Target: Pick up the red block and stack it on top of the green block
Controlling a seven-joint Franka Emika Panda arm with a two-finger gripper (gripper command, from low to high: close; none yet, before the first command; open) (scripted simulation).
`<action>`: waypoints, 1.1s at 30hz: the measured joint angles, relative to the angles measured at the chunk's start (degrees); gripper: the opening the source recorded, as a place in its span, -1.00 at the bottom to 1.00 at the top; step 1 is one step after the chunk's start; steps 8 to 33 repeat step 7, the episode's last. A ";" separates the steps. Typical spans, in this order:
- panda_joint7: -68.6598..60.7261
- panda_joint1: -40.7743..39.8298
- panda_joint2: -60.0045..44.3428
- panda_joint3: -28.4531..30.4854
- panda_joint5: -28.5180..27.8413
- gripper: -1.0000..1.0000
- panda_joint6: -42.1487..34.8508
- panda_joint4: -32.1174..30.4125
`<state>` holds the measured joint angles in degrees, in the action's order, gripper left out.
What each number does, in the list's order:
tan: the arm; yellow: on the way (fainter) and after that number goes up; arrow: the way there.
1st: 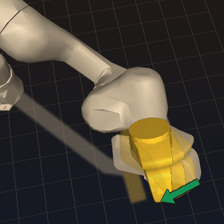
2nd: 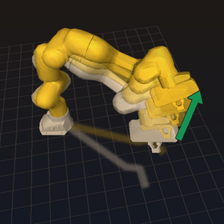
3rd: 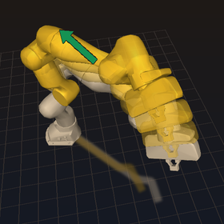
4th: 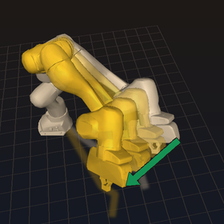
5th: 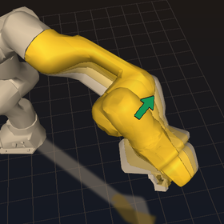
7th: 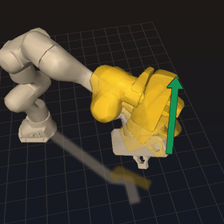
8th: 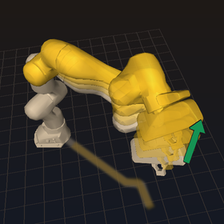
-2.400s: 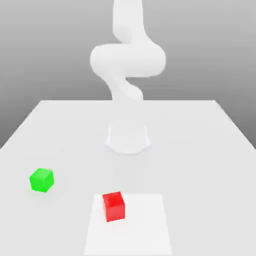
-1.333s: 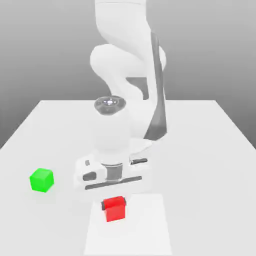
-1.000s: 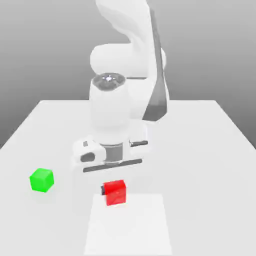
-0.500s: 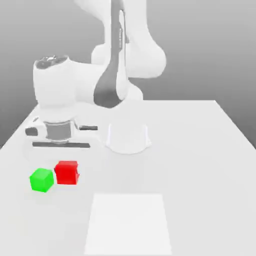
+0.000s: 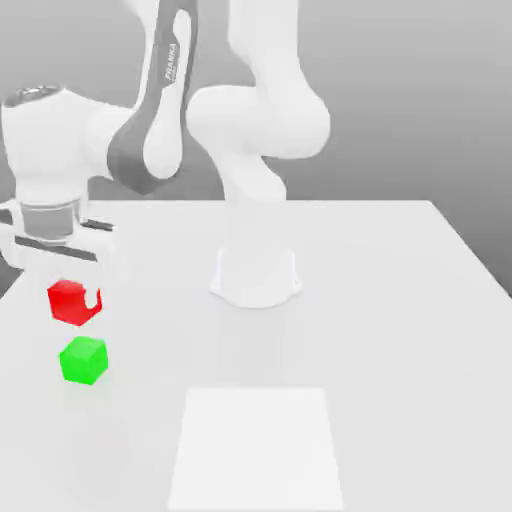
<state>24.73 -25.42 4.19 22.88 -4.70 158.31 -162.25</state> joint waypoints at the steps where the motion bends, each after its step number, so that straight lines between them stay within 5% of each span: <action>1: -1.30 0.72 -2.04 0.06 1.88 -1.00 1.84 0.07; 3: -5.21 0.77 -6.28 -1.19 7.42 -1.00 5.62 0.21; 4: -7.16 0.23 -8.03 -2.45 10.14 1.00 7.14 0.30; 33: -7.16 0.25 -8.03 -2.45 10.14 1.00 7.14 0.30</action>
